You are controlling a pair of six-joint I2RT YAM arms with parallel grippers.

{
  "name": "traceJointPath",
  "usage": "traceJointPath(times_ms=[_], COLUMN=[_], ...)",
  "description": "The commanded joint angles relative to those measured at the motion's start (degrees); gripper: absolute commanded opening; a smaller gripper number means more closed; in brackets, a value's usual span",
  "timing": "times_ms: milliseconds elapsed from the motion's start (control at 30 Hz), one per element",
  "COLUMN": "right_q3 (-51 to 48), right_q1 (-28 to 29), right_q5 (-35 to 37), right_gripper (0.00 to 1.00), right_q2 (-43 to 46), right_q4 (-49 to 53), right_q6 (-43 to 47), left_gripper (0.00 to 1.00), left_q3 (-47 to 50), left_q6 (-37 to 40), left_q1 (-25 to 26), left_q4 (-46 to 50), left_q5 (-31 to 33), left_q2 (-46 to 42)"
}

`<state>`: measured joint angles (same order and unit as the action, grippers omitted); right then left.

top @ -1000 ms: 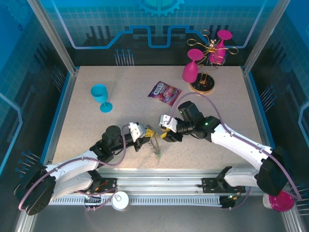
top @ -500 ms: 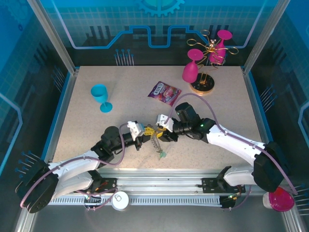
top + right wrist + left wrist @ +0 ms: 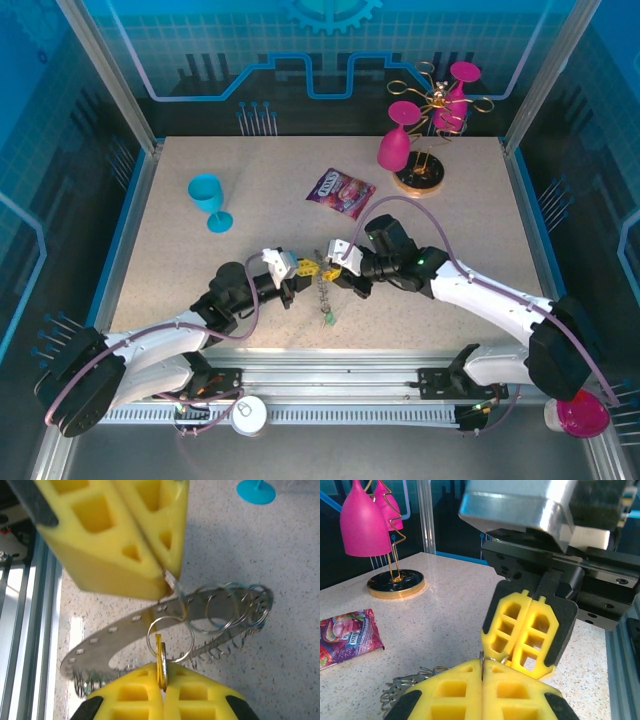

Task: Put the keys on the keyring

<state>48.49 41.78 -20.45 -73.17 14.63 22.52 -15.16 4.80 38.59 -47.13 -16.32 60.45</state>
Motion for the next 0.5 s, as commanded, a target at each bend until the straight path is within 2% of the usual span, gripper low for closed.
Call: traceJointPath(times_ms=[0,300,467], right_q3=[3.80,7.05,7.74], right_q1=[1.48,3.08,2.80], right_q5=[0.94,0.06,3.76], right_gripper=[0.00,0.00,0.00], right_q2=[-1.16,-4.02,-3.39], right_q4=[6.51,7.34,6.72], right_q6=[3.12,4.54,4.29], left_gripper=[0.00,0.00,0.00], left_q3=[0.87,0.66,0.50], left_q6=[0.23,-0.13,-0.05], left_q1=[0.09,0.06,0.08], left_q4=[-5.46,-5.71,-4.89], left_q5=[0.66,-2.39,-3.66], left_q2=[0.19,0.47,0.62])
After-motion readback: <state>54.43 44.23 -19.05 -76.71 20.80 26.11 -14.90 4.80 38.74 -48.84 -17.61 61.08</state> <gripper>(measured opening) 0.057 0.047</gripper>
